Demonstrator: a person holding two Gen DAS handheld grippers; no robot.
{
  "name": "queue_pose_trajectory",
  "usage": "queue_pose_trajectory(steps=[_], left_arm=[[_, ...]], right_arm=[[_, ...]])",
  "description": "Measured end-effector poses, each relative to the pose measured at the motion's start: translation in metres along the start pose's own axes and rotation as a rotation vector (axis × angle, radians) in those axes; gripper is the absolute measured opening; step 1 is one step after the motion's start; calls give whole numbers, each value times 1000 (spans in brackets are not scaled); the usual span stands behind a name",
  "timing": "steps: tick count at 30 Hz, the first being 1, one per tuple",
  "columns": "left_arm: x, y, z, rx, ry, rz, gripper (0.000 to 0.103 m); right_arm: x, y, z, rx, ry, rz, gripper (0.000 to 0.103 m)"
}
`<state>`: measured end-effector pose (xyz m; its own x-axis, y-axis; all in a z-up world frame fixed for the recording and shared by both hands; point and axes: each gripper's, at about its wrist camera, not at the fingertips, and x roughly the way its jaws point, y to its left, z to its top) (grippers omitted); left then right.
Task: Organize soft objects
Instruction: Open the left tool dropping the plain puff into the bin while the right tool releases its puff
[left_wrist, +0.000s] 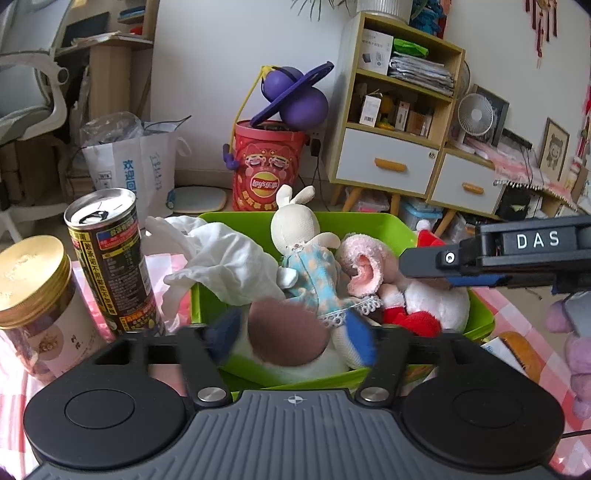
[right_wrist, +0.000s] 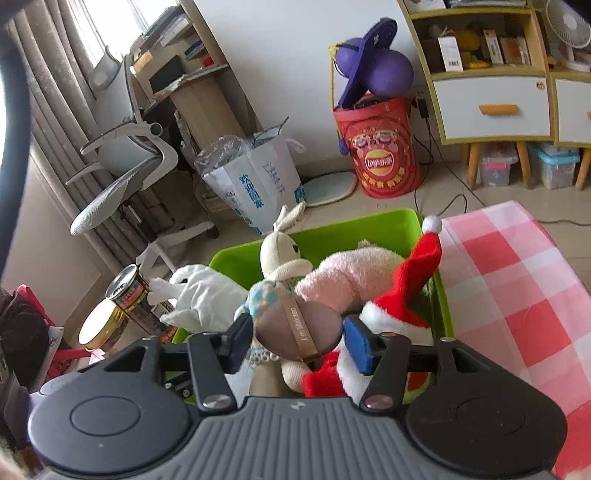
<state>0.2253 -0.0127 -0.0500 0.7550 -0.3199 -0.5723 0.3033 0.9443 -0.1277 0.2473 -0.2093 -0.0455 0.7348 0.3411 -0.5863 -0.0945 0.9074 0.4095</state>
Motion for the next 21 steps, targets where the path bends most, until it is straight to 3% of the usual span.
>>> queue_pose_trajectory(steps=[2, 4, 11, 21], left_arm=[[-4, 0, -1, -10, -25, 5, 80], [-7, 1, 0, -16, -32, 4, 81], [-14, 2, -1, -27, -15, 23, 91], [-43, 1, -1, -7, -21, 33, 97]], right_arm=[[-3, -1, 0, 12, -4, 5, 58], [-6, -1, 1, 22, -12, -4, 64], [-22, 3, 6, 19, -24, -32, 68], [-55, 11, 8, 3, -62, -67, 73]])
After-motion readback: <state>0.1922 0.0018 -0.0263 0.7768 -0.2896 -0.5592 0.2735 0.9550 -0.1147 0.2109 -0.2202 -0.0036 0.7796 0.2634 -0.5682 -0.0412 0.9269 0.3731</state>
